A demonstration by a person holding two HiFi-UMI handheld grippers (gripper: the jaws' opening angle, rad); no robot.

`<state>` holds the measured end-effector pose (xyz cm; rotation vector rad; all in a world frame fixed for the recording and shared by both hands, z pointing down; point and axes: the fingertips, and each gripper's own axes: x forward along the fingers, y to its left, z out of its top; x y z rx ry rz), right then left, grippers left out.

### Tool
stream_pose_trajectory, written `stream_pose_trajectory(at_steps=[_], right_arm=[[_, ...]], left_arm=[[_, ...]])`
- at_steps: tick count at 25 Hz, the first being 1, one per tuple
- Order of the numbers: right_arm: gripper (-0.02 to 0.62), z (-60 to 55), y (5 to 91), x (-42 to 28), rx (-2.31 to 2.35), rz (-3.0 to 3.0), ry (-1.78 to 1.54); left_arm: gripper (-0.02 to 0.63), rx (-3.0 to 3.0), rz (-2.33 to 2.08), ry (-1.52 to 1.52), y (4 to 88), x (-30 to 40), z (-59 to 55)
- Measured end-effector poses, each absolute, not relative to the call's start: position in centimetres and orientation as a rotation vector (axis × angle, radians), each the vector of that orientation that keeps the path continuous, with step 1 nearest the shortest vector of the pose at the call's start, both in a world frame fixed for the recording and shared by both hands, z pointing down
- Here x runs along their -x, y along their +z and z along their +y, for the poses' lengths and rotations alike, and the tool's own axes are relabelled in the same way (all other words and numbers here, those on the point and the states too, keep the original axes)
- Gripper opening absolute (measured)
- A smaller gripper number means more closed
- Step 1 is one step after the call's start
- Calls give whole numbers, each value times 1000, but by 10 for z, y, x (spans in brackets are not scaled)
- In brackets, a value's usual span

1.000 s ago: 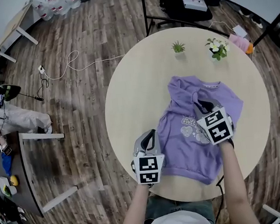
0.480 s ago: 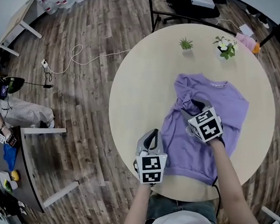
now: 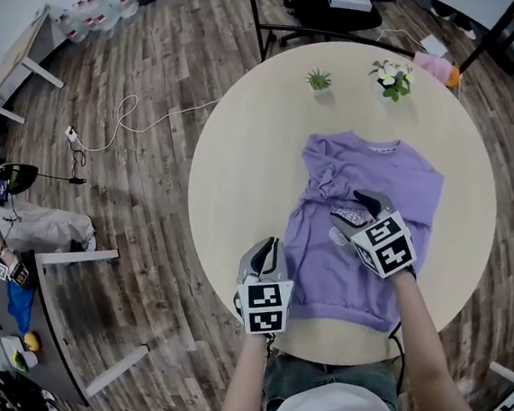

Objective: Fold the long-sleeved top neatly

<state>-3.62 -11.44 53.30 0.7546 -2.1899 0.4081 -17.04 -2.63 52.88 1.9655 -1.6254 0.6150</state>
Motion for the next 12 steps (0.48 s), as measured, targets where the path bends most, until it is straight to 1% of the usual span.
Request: stream_pose_trajectory(at_steps=[12], right_arm=[[288, -61, 516, -92, -1169, -2043, 501]], left_arm=[[93, -2078, -1452, 653, 534, 139, -29]])
